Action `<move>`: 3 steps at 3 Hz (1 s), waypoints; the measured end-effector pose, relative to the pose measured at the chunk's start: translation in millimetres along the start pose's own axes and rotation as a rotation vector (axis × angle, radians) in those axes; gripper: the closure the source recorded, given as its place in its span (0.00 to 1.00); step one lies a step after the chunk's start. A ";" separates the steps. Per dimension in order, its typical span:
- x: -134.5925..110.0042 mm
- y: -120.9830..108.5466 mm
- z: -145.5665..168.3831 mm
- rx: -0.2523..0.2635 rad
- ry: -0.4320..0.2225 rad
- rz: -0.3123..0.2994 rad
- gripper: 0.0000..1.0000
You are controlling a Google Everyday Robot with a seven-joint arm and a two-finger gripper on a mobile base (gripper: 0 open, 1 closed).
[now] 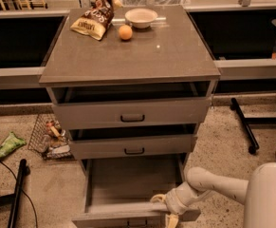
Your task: Close bottom drawer
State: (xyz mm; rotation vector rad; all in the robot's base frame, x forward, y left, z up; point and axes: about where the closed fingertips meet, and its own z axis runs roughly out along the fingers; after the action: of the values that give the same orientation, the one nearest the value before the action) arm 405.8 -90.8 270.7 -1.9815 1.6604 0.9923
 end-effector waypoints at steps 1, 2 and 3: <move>19.1 5.9 19.4 -0.001 -0.029 0.002 0.41; 35.1 7.8 38.2 -0.010 -0.035 0.018 0.65; 57.6 9.1 63.4 -0.023 -0.014 0.068 0.89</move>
Offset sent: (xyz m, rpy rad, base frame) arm -0.0192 -0.0020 -0.0777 0.0202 0.0442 -0.0223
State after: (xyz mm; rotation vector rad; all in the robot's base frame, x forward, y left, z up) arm 382.8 -90.4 187.7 -1.9390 1.7271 1.0517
